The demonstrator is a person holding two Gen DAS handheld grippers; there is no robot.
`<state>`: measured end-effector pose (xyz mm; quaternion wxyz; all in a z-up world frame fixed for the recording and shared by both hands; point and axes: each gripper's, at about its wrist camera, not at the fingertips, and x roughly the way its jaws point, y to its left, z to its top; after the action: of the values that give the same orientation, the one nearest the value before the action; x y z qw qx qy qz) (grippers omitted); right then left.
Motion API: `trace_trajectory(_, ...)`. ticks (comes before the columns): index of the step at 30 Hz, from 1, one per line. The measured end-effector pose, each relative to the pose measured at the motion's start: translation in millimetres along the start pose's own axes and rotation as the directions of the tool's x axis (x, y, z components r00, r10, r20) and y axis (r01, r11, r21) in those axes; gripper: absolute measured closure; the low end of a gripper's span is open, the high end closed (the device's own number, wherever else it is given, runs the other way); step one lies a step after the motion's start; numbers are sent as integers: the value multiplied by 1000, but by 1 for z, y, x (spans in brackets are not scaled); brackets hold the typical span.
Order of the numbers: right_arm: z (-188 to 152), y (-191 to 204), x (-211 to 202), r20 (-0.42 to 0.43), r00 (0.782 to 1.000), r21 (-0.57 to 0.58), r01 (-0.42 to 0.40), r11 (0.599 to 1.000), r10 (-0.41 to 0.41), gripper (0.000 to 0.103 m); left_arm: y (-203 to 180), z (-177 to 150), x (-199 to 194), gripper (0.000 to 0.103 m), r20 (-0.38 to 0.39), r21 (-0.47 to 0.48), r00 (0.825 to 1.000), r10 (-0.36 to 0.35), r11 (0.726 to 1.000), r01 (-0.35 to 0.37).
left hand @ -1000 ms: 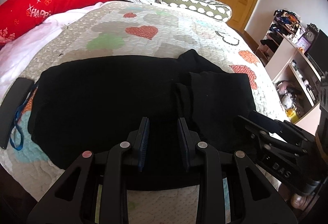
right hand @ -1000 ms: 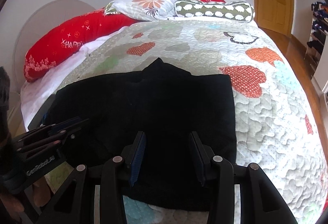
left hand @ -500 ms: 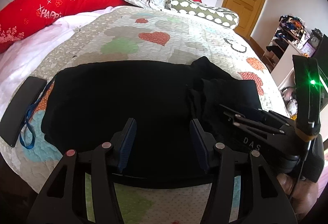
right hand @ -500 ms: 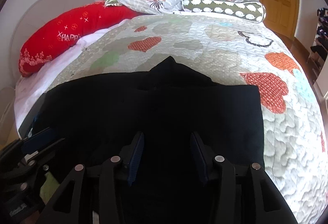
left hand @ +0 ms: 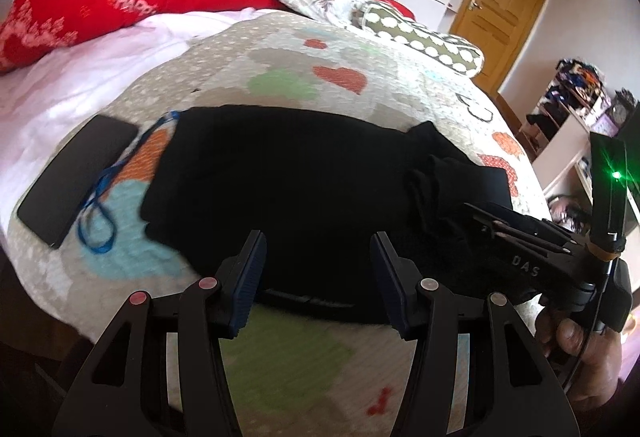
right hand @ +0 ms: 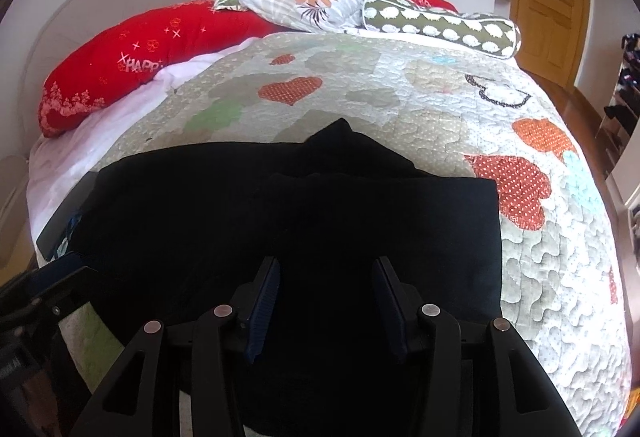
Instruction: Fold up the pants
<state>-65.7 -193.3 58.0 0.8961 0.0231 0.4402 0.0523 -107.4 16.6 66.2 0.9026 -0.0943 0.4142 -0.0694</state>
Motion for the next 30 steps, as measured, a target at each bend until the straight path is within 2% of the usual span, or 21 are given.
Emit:
trace_trajectory(9, -2, 10, -2, 6, 999, -35, 36, 999, -36, 56, 33, -8, -14, 49, 6, -71, 1000, 26, 997, -26)
trace_trajectory(16, -3, 12, -5, 9, 999, -53, 43, 998, -42, 56, 39, -9, -18, 49, 11, -81, 1000, 29, 996, -28)
trace_trajectory(21, 0, 12, -11, 23, 999, -47, 43, 998, -42, 56, 49, -14, -23, 49, 14, -111, 1000, -13, 994, 15)
trace_trajectory(23, 4, 12, -19, 53, 999, -35, 15, 999, -14, 56, 60, -19, -26, 49, 11, -152, 999, -45, 987, 46)
trace_trajectory(25, 12, 16, -28, 96, 994, -35, -55, 998, 58, 55, 72, -22, -28, 48, 14, -201, 999, -43, 979, 45)
trace_trajectory(26, 16, 21, -30, 105, 990, -45, -89, 995, 93, 54, 77, -24, -29, 44, 21, -226, 999, -40, 973, 44)
trace_trajectory(27, 22, 27, -29, 104, 985, -60, -130, 990, 135, 51, 83, -25, -30, 39, 30, -255, 999, -39, 966, 46)
trace_trajectory(30, 36, 48, -16, 90, 974, -102, -201, 974, 210, 46, 93, -27, -26, 39, 35, -316, 999, -37, 948, 46)
